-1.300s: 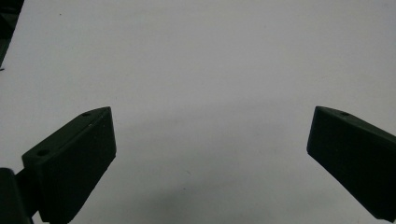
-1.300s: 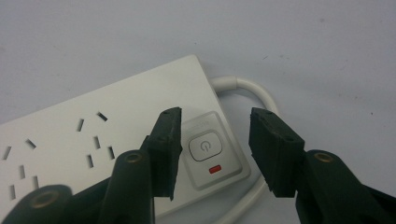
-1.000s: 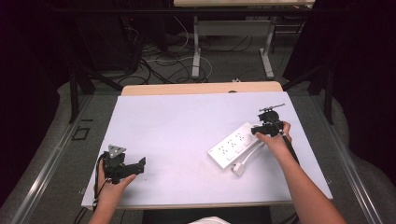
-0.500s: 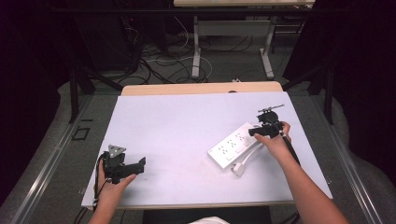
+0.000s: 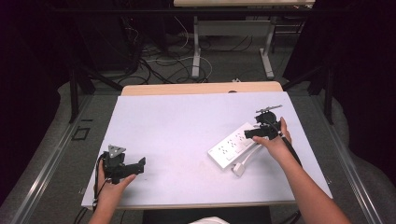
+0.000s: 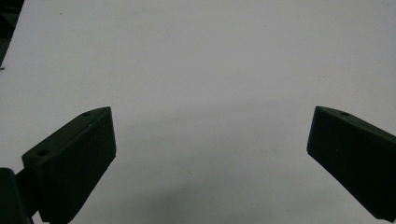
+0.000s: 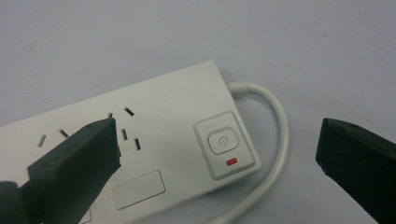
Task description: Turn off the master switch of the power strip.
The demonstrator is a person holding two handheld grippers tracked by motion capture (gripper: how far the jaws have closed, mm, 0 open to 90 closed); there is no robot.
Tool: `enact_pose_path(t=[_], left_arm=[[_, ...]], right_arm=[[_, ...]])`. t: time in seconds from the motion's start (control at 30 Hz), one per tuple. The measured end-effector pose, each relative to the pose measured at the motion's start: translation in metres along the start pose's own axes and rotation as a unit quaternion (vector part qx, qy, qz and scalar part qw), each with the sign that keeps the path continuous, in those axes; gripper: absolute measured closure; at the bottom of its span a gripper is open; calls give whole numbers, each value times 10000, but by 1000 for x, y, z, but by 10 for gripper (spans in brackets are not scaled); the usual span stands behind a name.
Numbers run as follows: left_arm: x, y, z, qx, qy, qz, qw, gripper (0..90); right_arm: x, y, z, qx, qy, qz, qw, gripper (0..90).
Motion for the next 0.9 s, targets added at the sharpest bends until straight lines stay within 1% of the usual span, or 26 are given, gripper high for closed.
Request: enact_pose_path(t=[0.03,0.17,0.2,0.23,0.33,0.37,0.47,0.53,0.57,0.63,0.7,0.73,0.77,0.8,0.83,0.9], left_arm=[[0,0,0,-36,6,0,10000,12],[0,0,0,-35,11,-8,10000,12],[0,0,0,-37,10,-8,10000,13],[0,0,0,-35,18,-6,10000,12],[0,0,-1,-31,28,-3,10000,13],[0,0,-1,-28,28,-3,10000,13],[0,0,-1,-28,14,-4,10000,12],[0,0,0,-24,9,-1,10000,12],[0,0,-1,-27,12,-2,10000,13],[0,0,-1,-16,8,-2,10000,12],[0,0,-1,-35,35,-1,10000,13],[0,0,-1,-36,35,-1,10000,13],[0,0,-1,-34,34,-2,10000,13],[0,0,-1,-36,34,-2,10000,13],[0,0,-1,-33,31,-2,10000,12],[0,0,-1,-34,31,-2,10000,12]], right_arm=[[-1,0,0,-39,25,34,10000,0],[-4,-3,1,-118,35,47,9999,0],[-5,-3,1,-177,55,38,9998,0],[-6,-6,1,-162,93,-16,9998,0],[-8,-6,1,-211,104,-35,9997,0],[-9,-7,1,-163,96,-62,9998,0],[-11,-9,2,-234,112,-97,9996,0],[-14,-11,3,-239,110,-111,9996,0],[-15,-11,3,-290,127,-114,9994,0],[-18,-14,4,-291,140,-147,9994,0],[-21,-15,5,-372,150,-160,9991,0],[-24,-18,6,-384,172,-195,9989,0],[-24,-18,6,-384,172,-195,9989,0],[-25,-19,7,-439,164,-199,9987,0],[-27,-21,8,-379,162,-233,9989,0],[-29,-22,9,-473,177,-240,9984,0]])
Point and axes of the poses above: each handheld gripper's, and its own axes: x roughly forward along the jaws, z roughly out of its underside, y roughly to its right, the point moved 10 cm from there along x, roughly forward along the jaws, and after that the axes turned 4 degrees about x, right-handed, at the moved point
